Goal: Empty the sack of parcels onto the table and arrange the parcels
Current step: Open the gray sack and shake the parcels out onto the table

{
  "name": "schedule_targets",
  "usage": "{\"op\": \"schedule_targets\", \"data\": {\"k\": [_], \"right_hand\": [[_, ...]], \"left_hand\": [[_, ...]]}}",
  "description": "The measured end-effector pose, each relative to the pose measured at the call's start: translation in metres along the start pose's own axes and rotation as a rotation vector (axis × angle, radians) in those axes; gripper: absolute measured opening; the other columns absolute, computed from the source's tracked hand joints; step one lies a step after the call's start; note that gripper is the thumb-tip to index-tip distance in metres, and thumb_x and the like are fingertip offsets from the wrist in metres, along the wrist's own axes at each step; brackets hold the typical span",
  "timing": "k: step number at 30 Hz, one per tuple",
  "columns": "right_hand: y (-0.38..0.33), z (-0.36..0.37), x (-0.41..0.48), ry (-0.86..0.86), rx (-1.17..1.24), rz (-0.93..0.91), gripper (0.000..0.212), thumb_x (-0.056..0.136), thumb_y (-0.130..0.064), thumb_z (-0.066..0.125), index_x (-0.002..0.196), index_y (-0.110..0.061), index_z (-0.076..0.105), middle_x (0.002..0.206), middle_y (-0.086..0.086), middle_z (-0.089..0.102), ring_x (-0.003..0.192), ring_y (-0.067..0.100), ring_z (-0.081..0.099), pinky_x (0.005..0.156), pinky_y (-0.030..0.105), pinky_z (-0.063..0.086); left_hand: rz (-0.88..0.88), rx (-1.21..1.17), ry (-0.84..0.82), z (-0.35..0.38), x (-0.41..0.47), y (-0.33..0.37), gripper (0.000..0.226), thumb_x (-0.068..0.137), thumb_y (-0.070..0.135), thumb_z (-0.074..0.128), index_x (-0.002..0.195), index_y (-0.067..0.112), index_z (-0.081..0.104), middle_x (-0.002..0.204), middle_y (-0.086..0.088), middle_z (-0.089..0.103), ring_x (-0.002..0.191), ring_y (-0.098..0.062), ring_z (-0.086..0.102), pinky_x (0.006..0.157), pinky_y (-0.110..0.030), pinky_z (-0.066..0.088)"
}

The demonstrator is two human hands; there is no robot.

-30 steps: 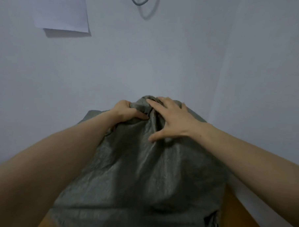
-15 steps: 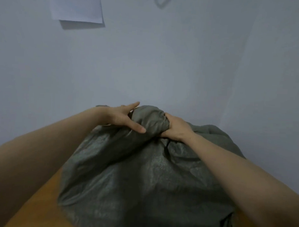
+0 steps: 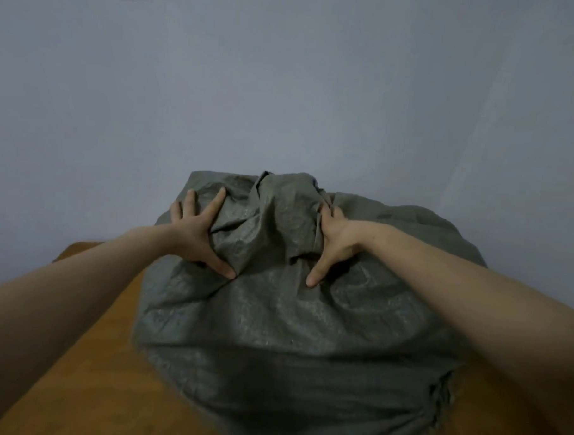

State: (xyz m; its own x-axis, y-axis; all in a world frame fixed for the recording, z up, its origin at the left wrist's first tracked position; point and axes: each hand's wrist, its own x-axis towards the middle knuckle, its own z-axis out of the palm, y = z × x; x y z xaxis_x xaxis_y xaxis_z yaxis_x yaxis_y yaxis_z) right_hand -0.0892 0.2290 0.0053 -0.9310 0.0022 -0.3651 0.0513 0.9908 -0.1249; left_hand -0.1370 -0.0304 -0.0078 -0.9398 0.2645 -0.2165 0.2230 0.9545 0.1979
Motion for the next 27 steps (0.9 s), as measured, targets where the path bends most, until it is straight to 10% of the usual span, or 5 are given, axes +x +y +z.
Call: {"op": "schedule_targets", "data": {"k": [17,22,27], "right_hand": [[0.017,0.029,0.08,0.236,-0.004,0.185,0.132,0.07,-0.048,0.077,0.147,-0.006,-0.021,0.153,0.016,0.013,0.143,0.032,0.018,0.114,0.062,0.007],[0.029,-0.002,0.074,0.114,0.962,-0.002,0.13,0.056,-0.036,0.089,0.149,-0.017,-0.001,0.152,0.005,0.029,0.137,0.025,0.033,0.114,0.045,0.029],[0.016,0.001,0.081,0.433,0.961,0.051,0.089,0.067,-0.02,0.085,0.137,-0.008,0.033,0.137,0.007,0.048,0.126,0.025,0.047,0.107,0.036,0.038]], "left_hand": [[0.073,-0.181,0.41,0.025,0.081,0.029,0.126,0.055,0.053,0.085,0.147,0.04,-0.001,0.147,-0.014,-0.041,0.131,-0.046,-0.038,0.109,-0.067,0.005],[0.098,-0.141,0.323,0.017,0.081,0.021,0.131,0.048,0.064,0.082,0.145,0.043,-0.004,0.145,-0.011,-0.044,0.13,-0.043,-0.042,0.11,-0.065,-0.002],[0.102,-0.306,0.174,0.004,0.068,0.021,0.126,0.036,0.084,0.062,0.143,0.053,0.004,0.152,-0.003,-0.036,0.135,-0.033,-0.038,0.113,-0.059,-0.006]]}}
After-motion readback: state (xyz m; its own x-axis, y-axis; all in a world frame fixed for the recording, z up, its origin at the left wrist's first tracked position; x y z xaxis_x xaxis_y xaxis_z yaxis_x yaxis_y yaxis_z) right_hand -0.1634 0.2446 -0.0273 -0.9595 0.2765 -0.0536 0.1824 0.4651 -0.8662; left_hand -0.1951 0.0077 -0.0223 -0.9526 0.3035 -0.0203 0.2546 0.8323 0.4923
